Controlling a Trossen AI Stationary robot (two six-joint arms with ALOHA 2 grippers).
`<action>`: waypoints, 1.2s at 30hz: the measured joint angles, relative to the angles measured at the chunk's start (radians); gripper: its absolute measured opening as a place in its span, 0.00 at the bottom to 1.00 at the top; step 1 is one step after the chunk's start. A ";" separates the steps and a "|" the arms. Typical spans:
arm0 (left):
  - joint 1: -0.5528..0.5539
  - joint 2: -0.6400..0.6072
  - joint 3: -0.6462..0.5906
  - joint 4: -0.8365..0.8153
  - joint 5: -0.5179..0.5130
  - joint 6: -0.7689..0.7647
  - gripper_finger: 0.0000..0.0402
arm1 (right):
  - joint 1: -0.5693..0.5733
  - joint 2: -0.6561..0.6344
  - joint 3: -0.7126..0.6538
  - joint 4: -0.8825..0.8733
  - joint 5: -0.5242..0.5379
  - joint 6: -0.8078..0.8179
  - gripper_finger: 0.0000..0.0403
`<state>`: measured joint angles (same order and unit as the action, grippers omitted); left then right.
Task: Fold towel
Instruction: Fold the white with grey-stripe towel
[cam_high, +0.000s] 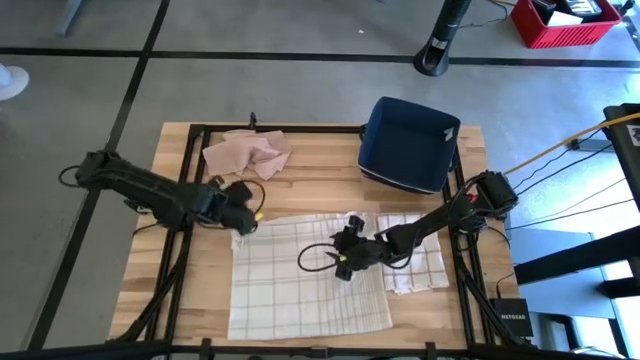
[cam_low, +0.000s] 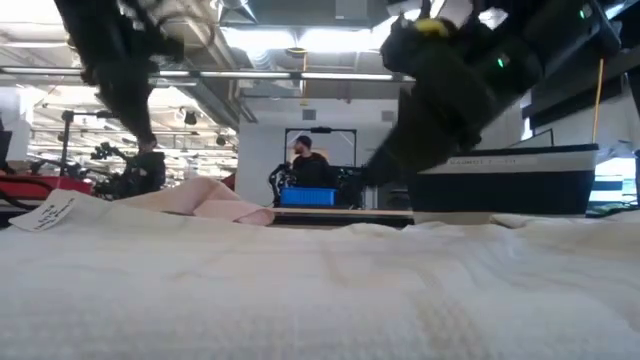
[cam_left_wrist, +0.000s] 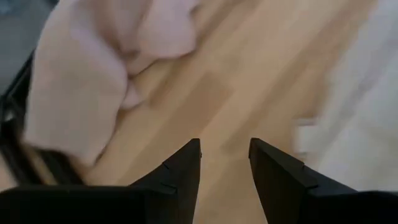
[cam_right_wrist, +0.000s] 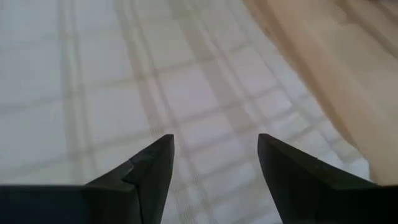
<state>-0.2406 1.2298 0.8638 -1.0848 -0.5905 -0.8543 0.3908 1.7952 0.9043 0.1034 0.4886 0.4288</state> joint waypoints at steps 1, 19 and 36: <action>0.026 0.003 -0.018 0.001 0.010 0.013 0.32 | -0.001 0.013 0.000 -0.002 0.002 -0.012 0.58; 0.121 0.180 -0.172 0.540 0.611 0.419 0.32 | -0.012 0.057 0.000 0.024 -0.055 -0.042 0.58; 0.105 0.163 -0.087 0.479 0.766 0.357 0.32 | -0.012 0.057 0.000 0.028 -0.063 -0.042 0.58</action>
<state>-0.1352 1.3924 0.7766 -0.6055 0.1758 -0.4970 0.3790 1.8523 0.9047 0.1318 0.4252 0.3870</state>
